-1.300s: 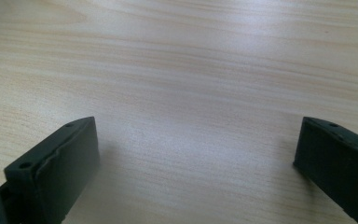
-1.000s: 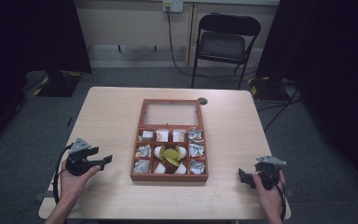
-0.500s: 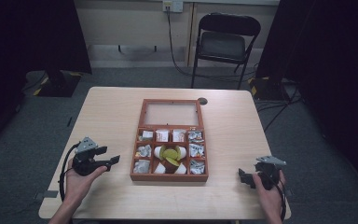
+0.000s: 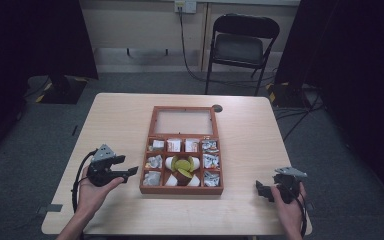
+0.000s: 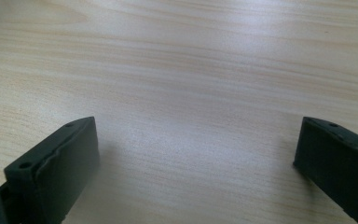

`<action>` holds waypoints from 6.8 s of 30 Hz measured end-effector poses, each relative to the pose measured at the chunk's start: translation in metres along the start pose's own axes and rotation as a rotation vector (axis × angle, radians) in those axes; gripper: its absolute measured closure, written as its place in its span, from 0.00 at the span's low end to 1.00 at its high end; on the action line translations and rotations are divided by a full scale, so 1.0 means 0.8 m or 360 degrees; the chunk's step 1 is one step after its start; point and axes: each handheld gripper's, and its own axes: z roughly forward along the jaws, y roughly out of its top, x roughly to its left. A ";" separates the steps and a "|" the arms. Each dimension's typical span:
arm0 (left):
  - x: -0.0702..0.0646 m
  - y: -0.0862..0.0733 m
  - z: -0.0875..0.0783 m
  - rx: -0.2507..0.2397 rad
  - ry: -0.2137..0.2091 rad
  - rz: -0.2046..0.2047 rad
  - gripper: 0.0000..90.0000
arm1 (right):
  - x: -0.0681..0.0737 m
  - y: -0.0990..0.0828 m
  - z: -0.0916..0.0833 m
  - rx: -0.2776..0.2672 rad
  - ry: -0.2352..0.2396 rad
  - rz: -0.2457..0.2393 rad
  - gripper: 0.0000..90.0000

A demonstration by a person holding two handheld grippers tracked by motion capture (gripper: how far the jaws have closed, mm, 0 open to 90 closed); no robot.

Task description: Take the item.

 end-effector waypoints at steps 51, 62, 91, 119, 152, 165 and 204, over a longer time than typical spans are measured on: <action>-0.096 0.065 0.108 0.0116 -0.0322 0.0160 0.34 | 0.000 0.000 0.000 0.0000 -0.0002 0.0002 0.00; -0.113 0.063 0.131 0.0229 -0.0345 0.0198 0.37 | 0.000 0.000 0.000 0.0000 -0.0002 0.0001 0.00; -0.110 0.049 0.155 0.0452 -0.0364 0.0103 0.36 | 0.000 0.000 0.000 0.0000 -0.0003 0.0001 0.00; -0.115 0.043 0.160 0.0463 -0.0231 0.0093 0.45 | 0.000 0.000 0.000 0.0000 -0.0003 0.0000 0.00; -0.112 0.053 0.134 0.0288 -0.0251 0.0146 0.45 | 0.000 0.000 0.000 0.0000 -0.0003 0.0001 0.00; -0.102 0.059 0.117 0.0211 -0.0248 0.0126 0.45 | 0.000 0.000 0.000 0.0000 -0.0003 0.0000 0.00; -0.074 0.079 0.058 -0.0048 -0.0206 0.0126 0.45 | 0.000 0.000 0.000 0.0001 -0.0001 0.0002 0.00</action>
